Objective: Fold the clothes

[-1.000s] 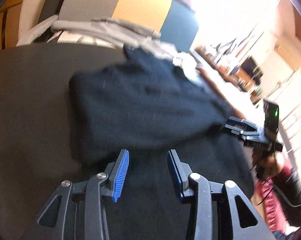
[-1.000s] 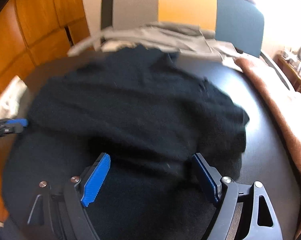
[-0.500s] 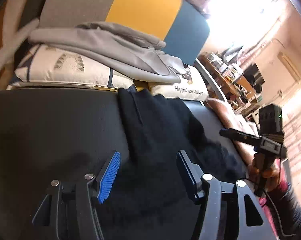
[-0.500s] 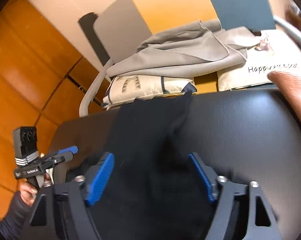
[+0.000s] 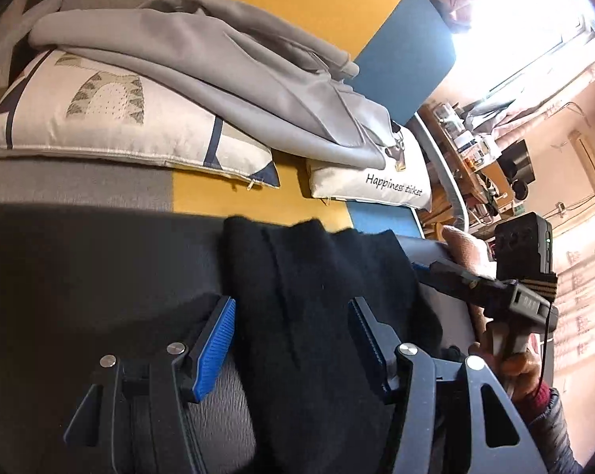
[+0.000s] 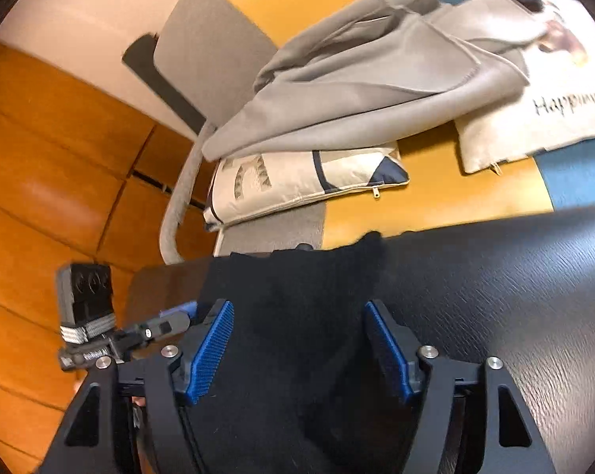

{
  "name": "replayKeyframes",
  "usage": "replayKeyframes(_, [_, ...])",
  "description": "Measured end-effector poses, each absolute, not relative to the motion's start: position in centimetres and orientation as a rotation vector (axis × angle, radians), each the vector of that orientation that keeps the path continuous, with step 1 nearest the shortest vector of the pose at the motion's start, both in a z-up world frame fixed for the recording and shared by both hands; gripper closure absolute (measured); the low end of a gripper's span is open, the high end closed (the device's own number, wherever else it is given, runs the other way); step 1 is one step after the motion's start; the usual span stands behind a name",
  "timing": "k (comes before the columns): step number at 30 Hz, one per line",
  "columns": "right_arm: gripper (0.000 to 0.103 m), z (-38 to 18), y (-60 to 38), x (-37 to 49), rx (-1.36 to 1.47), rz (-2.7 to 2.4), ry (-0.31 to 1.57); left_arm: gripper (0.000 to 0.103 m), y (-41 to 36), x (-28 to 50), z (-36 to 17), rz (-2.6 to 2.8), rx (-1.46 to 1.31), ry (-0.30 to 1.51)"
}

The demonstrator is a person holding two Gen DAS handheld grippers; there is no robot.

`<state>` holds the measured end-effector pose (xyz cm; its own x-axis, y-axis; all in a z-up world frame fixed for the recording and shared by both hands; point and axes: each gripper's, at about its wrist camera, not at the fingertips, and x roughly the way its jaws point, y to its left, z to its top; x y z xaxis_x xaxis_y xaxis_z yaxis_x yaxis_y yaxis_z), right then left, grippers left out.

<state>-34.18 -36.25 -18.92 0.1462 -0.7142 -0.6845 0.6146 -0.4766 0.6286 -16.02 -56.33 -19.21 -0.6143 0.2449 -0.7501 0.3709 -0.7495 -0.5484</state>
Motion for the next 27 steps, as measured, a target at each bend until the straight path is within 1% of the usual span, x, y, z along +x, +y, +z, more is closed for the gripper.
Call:
replayKeyframes(1, [0.047,-18.9,-36.6,-34.2,1.355,-1.585,-0.082,0.045,-56.4,-16.3,-19.3,-2.534,1.351,1.078])
replayKeyframes(2, [0.051,-19.0,-36.6,-34.4,1.36,-1.598,-0.065,0.048,-56.5,-16.6,-19.4,-2.53,1.352,1.078])
replayKeyframes(3, [0.067,-19.0,-36.7,-34.5,1.365,-1.611,-0.047,0.066,-56.7,-16.6,-19.5,-2.515,1.352,1.077])
replayKeyframes(4, [0.085,-19.1,-36.7,-34.7,1.369,-1.621,-0.03,0.079,-56.8,-16.7,-19.5,-2.499,1.352,1.076])
replayKeyframes(5, [0.092,-19.3,-36.7,-34.9,1.373,-1.627,-0.016,0.098,-57.1,-16.7,-20.0,-2.473,1.366,1.088])
replayKeyframes(6, [0.098,-19.5,-36.6,-35.0,1.376,-1.634,-0.001,0.097,-57.4,-16.6,-20.2,-2.471,1.35,1.116])
replayKeyframes(8, [0.098,-19.5,-36.3,-35.1,1.367,-1.64,-0.001,0.097,-57.8,-16.3,-20.4,-2.47,1.318,1.151])
replayKeyframes(13, [0.098,-18.2,-35.7,-34.4,1.325,-1.621,-0.047,0.097,-57.2,-15.3,-19.0,-2.499,1.264,1.121])
replayKeyframes(15, [0.098,-17.3,-35.4,-34.1,1.306,-1.622,-0.062,0.097,-57.2,-14.6,-17.8,-2.527,1.207,1.14])
replayKeyframes(20, [0.098,-14.5,-34.0,-32.4,1.241,-1.623,-0.074,0.097,-55.7,-12.5,-14.0,-2.656,1.095,1.101])
replayKeyframes(27, [0.098,-10.3,-28.8,-26.8,1.129,-1.594,-0.108,0.099,-51.8,-5.6,-9.7,-2.785,0.941,1.079])
